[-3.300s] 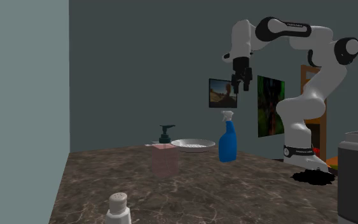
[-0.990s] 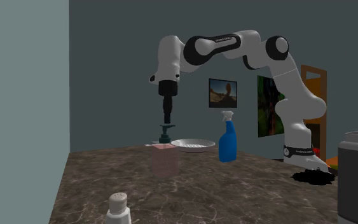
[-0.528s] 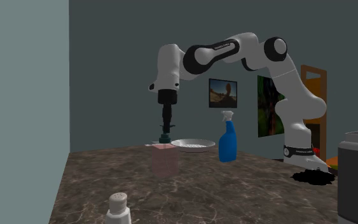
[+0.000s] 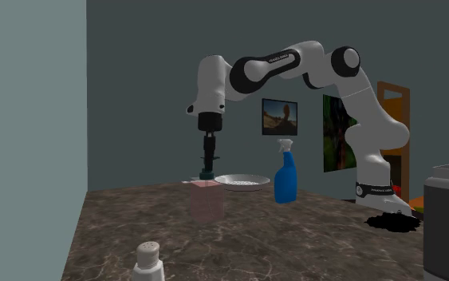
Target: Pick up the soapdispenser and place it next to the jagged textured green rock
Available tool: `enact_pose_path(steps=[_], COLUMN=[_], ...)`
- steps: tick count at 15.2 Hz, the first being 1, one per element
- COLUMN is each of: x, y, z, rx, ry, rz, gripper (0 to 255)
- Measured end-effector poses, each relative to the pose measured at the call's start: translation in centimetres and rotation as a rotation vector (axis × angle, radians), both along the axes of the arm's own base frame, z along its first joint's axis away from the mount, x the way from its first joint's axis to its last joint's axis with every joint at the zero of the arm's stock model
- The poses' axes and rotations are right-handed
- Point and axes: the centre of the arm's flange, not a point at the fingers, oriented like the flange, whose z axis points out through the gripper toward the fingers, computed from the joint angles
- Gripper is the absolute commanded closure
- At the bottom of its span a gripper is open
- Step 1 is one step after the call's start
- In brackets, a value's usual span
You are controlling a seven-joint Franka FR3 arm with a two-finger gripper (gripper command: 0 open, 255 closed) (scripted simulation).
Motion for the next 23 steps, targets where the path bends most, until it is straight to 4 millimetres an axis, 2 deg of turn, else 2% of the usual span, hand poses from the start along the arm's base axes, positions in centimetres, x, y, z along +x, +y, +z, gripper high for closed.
enact_pose_path(steps=[9, 23], x=[0.0, 0.1], y=[0.0, 0.1], z=[0.2, 7.4], rx=[0.000, 0.000], ry=[0.000, 0.000], rz=[0.000, 0.000], gripper=[255, 255])
